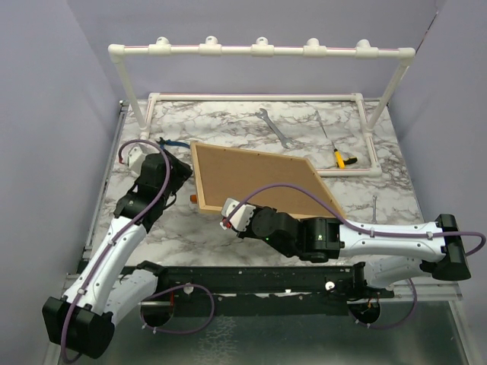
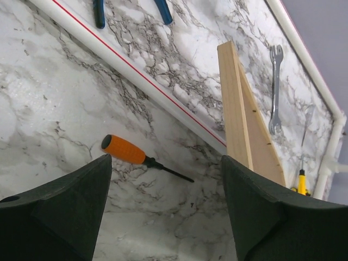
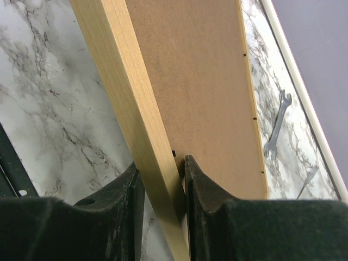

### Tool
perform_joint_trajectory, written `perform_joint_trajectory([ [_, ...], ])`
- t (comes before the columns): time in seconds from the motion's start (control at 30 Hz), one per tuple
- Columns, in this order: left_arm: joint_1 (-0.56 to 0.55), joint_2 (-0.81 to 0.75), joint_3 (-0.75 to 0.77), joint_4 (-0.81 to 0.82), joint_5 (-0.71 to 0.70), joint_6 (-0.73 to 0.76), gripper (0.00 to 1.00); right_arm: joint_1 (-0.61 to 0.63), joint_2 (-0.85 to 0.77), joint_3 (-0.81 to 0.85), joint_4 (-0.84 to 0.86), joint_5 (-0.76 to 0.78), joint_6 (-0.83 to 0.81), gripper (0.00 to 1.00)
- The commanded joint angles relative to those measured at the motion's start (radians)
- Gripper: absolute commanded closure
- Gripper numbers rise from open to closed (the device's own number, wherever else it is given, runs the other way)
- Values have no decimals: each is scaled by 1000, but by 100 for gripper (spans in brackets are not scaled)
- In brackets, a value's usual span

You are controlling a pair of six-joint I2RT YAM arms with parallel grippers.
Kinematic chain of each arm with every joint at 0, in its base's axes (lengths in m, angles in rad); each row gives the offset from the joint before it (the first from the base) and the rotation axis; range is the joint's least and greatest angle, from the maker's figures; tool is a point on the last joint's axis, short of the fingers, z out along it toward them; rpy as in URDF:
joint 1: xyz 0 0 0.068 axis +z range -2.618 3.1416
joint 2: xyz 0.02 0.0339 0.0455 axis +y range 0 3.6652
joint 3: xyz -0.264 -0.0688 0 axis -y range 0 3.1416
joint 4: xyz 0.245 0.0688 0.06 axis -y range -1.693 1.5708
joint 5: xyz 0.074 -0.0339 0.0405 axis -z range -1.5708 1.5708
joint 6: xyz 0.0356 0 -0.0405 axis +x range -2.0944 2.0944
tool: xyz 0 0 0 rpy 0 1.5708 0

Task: Take the photo out of the frame
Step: Turn over the photo frame at the center of the board.

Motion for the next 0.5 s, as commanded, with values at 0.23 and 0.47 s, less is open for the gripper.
perform_joint_trajectory([
  [0.23,77,-14,-43,116,17,-294,18,1,-12,28,66,-32,135,99],
  [0.47,118,72,-90,273,220,-372,20,1,-7,34,68,-46,125,99],
])
